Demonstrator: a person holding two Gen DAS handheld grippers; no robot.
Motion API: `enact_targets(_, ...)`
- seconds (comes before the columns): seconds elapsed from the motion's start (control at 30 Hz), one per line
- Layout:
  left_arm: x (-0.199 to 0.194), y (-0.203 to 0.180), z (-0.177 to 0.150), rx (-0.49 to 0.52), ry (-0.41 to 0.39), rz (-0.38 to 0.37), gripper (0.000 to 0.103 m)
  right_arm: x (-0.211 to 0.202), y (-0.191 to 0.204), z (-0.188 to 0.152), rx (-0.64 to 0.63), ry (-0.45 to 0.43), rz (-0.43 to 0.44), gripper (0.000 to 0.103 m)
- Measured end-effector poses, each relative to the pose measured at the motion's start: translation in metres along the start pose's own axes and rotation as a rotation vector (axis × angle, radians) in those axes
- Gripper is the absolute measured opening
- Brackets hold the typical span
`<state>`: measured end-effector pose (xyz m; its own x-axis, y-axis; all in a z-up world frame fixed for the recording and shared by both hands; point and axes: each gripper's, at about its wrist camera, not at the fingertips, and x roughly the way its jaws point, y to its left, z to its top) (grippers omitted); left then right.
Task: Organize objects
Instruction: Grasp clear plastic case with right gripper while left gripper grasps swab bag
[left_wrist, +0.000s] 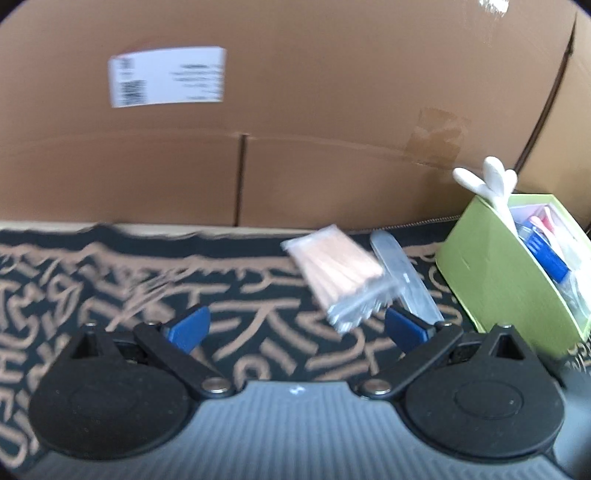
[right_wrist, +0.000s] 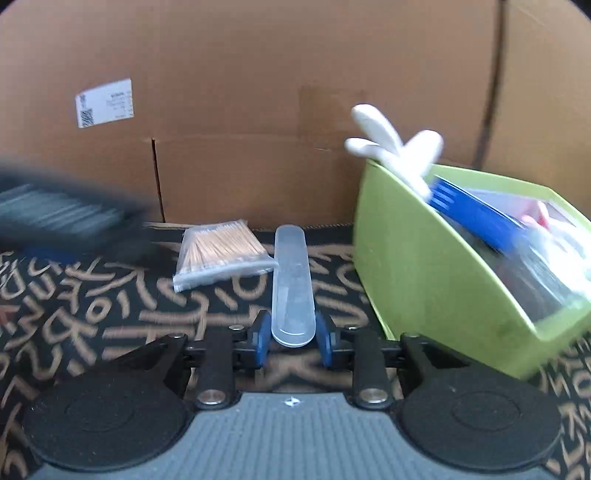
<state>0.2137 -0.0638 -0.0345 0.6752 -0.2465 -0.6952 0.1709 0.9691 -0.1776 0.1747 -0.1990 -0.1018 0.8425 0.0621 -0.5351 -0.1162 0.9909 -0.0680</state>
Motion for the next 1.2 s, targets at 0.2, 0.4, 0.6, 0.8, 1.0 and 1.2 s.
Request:
enact_targets(0.2,0.054,-0.021,0.024,-0.010,0.054,0.051,0.103,-0.073,-0.017,-0.042,0.059,-0.036,0.013,0.030)
enact_targets(0.4,0.061,-0.034,0.023,0.119,0.023,0.017,0.039,-0.102,-0.022,-0.065,0.125,-0.012,0.037,0.030)
enact_targets(0.6,0.010,-0.024,-0.016,0.238,0.064,-0.092,0.031,-0.113,-0.022,-0.075,0.142,-0.008,0.056,0.030)
enact_targets(0.8,-0.064,0.001,-0.078,0.290,0.099,-0.200,0.031,-0.135,-0.018,-0.089,0.151,0.009,0.090,0.030)
enact_targets(1.0,-0.113,0.015,-0.099,0.218,0.048,-0.089,0.079,-0.149,-0.012,-0.094,0.147,0.012,0.106,0.054)
enact_targets(1.2,-0.118,0.005,-0.102,0.181,0.040,-0.057,0.085,-0.131,-0.007,-0.078,0.058,-0.020,0.040,0.060)
